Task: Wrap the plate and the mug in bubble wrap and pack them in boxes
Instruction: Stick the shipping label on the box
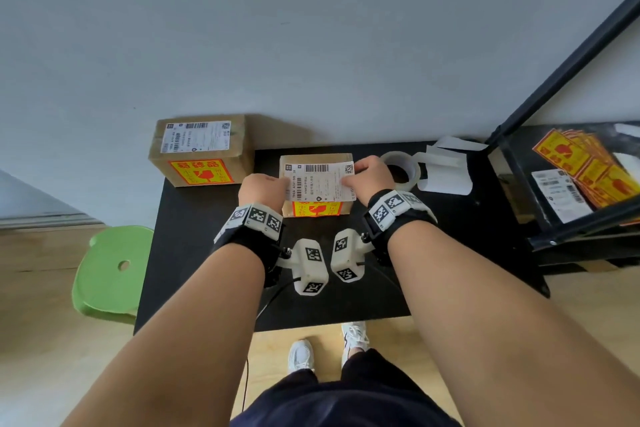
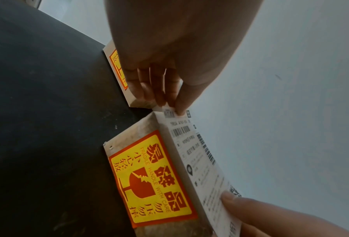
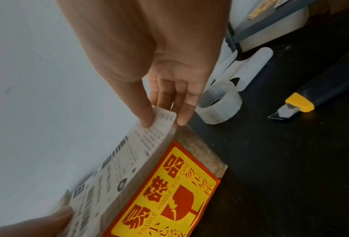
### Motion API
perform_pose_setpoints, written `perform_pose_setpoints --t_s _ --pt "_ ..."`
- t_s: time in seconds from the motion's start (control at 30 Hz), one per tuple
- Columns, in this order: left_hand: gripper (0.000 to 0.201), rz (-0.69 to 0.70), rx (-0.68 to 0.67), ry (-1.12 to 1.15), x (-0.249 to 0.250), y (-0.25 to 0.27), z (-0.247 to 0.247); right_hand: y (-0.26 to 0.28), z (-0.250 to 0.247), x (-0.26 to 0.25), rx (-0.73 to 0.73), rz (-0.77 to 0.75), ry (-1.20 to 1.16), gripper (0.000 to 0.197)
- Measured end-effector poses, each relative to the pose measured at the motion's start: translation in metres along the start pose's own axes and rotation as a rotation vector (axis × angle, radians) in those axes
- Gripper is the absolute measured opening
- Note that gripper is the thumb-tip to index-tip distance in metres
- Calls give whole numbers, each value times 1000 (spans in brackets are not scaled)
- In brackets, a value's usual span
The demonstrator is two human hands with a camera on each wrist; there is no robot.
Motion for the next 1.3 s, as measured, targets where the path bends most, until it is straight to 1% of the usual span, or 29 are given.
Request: perform_pose_setpoints --t_s 0.07,0.17,0.27,0.4,0.57,1.07,1.3 --pt "17 -4 10 0 0 -6 1 -8 1 -3 -18 -4 29 32" --pt "21 6 43 -5 1 -14 5 -21 0 -10 -13 -29 75 23" --pt "20 -16 71 -7 2 -21 8 -32 3 -14 -7 -40 105 26" --pt "20 -35 79 -17 0 -29 13 -40 6 -15 -16 -48 152 22" --pt "20 -60 84 14 -4 -33 14 -41 9 -14 -10 -56 209 21" --pt "25 -4 79 -50 -6 -35 17 -36 10 -18 8 -54 266 19" --pt "28 11 98 -152 -6 -35 18 -29 9 -23 -2 -59 307 19"
Point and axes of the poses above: each hand's wrist, its own y-axis away from the middle knuckle, its own z-axis out of the palm, x = y × z, the point moved 6 cm from there along -y, towards the middle knuckle, and after that the axes turned 13 degrees about y, right-handed, at the moved point
